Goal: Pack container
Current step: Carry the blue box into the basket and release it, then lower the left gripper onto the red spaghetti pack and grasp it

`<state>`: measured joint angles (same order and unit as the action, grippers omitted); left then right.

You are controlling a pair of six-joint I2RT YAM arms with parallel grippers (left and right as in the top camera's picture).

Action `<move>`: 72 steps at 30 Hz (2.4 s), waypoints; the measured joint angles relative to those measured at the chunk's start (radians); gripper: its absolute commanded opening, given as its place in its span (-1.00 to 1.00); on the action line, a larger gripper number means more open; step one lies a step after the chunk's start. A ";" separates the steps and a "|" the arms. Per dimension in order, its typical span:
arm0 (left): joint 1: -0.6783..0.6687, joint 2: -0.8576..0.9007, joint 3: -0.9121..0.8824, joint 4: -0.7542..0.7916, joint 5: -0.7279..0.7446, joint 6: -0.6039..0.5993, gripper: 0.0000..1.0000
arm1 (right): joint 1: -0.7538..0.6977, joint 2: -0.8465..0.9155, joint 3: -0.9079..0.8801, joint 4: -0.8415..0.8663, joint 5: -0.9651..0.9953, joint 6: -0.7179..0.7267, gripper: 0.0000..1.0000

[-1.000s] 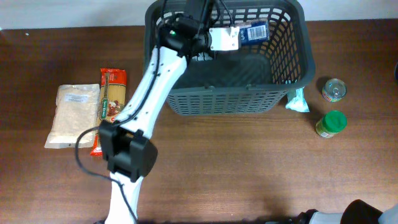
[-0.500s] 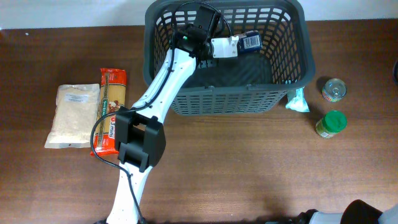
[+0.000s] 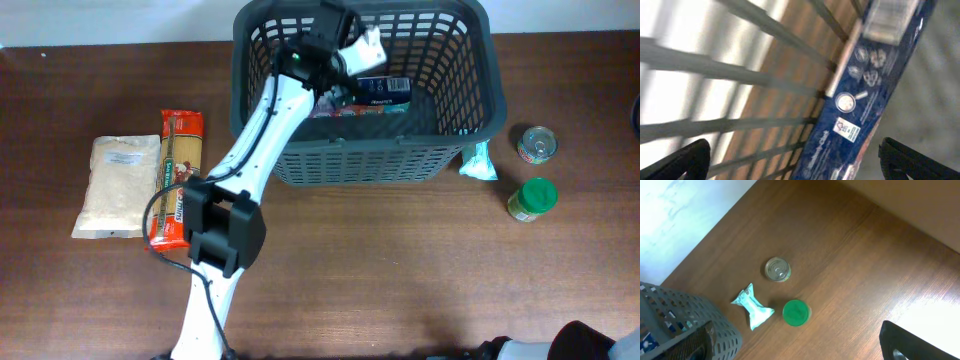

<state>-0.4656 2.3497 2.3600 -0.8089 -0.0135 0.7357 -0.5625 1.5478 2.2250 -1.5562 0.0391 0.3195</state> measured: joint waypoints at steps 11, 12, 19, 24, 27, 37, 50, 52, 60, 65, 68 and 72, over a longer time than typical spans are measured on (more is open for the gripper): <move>0.116 -0.406 0.186 -0.229 -0.109 -0.124 0.98 | 0.000 0.000 0.000 0.000 0.000 0.003 0.98; 0.153 -0.438 0.187 -0.236 -0.117 -0.131 0.99 | 0.000 0.000 0.000 0.000 0.000 0.002 0.98; 0.455 -0.505 0.127 -0.504 -0.114 -0.248 0.99 | 0.000 0.000 0.000 0.000 0.000 0.002 0.98; 0.629 -0.474 -0.137 -0.537 0.024 -0.334 0.99 | 0.000 0.008 0.000 0.000 0.000 0.003 0.98; 0.685 -0.454 -0.332 -0.470 0.057 -0.360 0.99 | 0.000 0.025 0.000 0.000 0.000 0.003 0.98; 0.667 -0.430 -0.743 -0.224 0.010 -0.458 0.99 | 0.000 0.080 0.000 -0.003 -0.018 0.003 0.98; 0.652 -0.278 -0.839 -0.138 -0.002 -0.498 0.99 | 0.000 0.082 0.000 -0.003 -0.023 0.006 0.97; 0.652 -0.278 -0.838 -0.124 -0.002 -0.498 1.00 | 0.000 0.082 0.000 -0.003 -0.024 0.006 0.98; 0.650 -0.247 -0.838 -0.117 -0.002 -0.498 0.98 | 0.000 0.082 0.000 -0.003 -0.026 0.009 0.98; 0.638 -0.217 -0.838 -0.109 -0.009 -0.505 0.78 | 0.000 0.082 0.000 -0.003 -0.027 0.010 0.98; 0.627 -0.217 -0.838 -0.094 -0.017 -0.512 0.55 | 0.000 0.082 0.000 -0.003 -0.027 0.010 0.98; 0.606 -0.217 -0.838 -0.075 -0.019 -0.515 -0.11 | 0.000 0.082 0.000 -0.003 -0.027 0.012 0.98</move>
<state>0.1406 2.1323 1.5219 -0.8841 -0.0322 0.2203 -0.5625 1.6302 2.2250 -1.5593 0.0124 0.3313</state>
